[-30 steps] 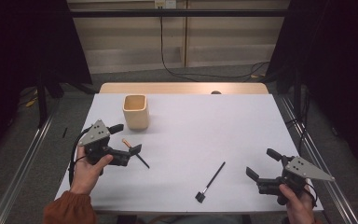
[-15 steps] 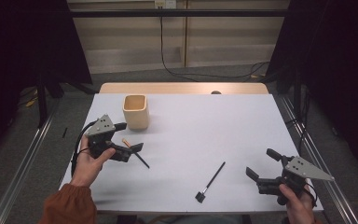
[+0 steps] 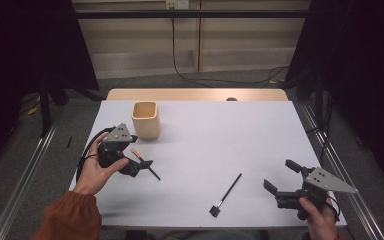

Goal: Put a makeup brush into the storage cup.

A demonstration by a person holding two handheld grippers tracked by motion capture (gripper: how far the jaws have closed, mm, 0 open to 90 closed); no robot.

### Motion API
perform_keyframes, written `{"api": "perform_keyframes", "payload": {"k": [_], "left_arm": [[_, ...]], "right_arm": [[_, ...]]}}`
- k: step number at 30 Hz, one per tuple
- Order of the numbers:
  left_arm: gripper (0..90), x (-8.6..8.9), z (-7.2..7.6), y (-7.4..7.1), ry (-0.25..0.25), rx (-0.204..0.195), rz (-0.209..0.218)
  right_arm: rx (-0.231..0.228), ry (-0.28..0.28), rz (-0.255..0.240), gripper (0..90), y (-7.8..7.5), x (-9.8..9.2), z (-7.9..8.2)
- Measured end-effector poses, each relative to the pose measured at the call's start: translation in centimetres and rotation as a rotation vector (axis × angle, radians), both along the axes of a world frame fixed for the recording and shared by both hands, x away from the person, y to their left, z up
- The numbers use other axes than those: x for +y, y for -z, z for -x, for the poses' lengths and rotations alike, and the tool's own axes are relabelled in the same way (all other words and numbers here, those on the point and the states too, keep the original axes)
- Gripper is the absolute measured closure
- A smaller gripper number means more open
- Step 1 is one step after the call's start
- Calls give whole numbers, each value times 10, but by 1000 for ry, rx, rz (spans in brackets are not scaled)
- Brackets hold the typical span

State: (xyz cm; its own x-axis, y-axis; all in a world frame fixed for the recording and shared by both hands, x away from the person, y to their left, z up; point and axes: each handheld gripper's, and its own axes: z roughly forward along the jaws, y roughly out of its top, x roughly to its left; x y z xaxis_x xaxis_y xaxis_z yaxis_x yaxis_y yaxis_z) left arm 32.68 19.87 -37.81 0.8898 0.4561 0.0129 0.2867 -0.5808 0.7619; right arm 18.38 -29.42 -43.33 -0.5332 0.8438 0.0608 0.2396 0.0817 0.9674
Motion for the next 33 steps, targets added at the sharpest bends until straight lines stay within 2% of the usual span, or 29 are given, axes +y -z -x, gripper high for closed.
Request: {"api": "perform_keyframes", "payload": {"k": [2, 4, 17, 19, 21, 26, 29, 33], "left_arm": [[37, 0, -2, 1, -1, 8, -19], [42, 1, -5, 3, 12, 39, -44], [42, -4, -12, 9, 73, 79, -244], [43, -5, -13, 9, 76, 70, -256], [45, -5, -15, 11, 87, 88, -259], [46, -5, -17, 16, 112, 112, -313], [47, -6, -17, 18, 124, 113, -338], [48, -6, -19, 20, 136, 123, -349]], "right_arm": [[-1, 1, -1, 0, 0, 0, 0], [-1, 3, -2, 0, 0, 0, 0], [-2, 0, 0, 0, 0, 0, 0], [-2, 1, -1, 0, 0, 0, 0], [-2, 2, -1, 0, 0, 0, 0], [-2, -3, 2, 0, 0, 0, 0], [-2, -4, 4, 0, 0, 0, 0], [-1, -4, 4, 0, 0, 0, 0]]}}
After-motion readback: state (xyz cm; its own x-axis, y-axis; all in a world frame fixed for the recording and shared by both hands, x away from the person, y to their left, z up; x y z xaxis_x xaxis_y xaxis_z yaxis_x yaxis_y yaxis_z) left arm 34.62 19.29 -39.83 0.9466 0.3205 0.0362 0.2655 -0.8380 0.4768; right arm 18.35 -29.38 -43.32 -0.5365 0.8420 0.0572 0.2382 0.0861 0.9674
